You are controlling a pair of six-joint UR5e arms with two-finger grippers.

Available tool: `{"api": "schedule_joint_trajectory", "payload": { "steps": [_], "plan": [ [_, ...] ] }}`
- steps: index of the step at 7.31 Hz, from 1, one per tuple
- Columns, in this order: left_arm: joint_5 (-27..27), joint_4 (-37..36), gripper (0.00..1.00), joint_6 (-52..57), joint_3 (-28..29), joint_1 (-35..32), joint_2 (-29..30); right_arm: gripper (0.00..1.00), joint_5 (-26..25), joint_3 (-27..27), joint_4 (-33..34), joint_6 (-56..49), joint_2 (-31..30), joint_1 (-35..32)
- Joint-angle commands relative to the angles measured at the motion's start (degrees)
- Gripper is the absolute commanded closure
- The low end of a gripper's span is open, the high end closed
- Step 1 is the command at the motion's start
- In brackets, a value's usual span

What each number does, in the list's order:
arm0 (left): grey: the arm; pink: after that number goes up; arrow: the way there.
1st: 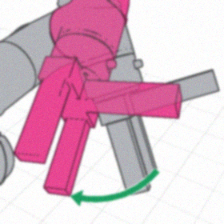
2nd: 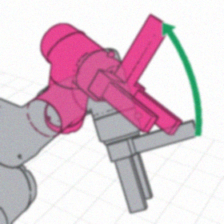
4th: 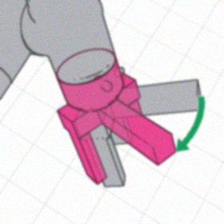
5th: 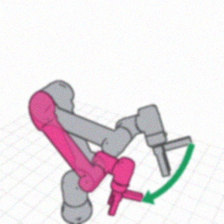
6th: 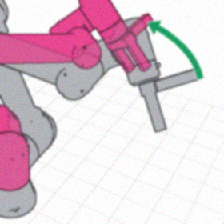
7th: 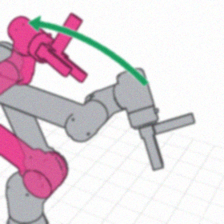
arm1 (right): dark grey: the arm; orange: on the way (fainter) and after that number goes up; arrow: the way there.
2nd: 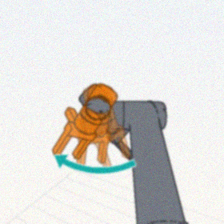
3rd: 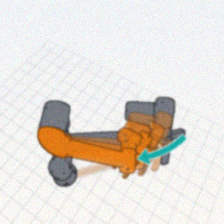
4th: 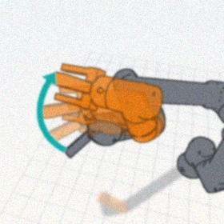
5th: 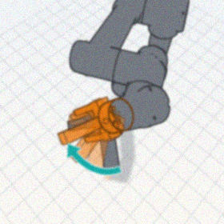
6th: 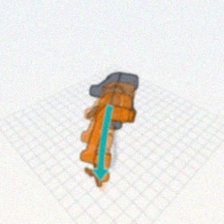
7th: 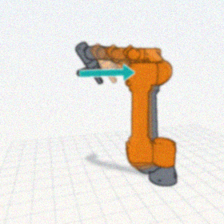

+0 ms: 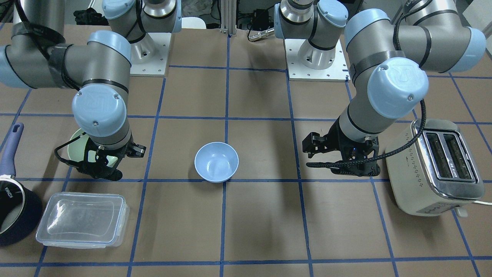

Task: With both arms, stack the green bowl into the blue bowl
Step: 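Carry the pale green bowl with the right gripper over the light blue bowl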

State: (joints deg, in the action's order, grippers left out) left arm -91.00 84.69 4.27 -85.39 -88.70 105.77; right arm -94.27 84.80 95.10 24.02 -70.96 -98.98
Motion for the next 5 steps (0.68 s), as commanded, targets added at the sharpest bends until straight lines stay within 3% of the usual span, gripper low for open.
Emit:
{"api": "schedule_joint_trajectory", "payload": {
  "steps": [1, 5],
  "plan": [
    [-2.2, -0.6, 0.00, 0.0, 0.0, 0.3, -0.3, 1.00, 7.1, -1.1, 3.8, 8.1, 0.7, -7.0],
    [-2.3, -0.7, 0.00, 0.1, -0.6, 1.9, -0.6, 1.00, 7.3, -1.1, 10.3, 13.2, 7.5, -13.5]
  ]
}}
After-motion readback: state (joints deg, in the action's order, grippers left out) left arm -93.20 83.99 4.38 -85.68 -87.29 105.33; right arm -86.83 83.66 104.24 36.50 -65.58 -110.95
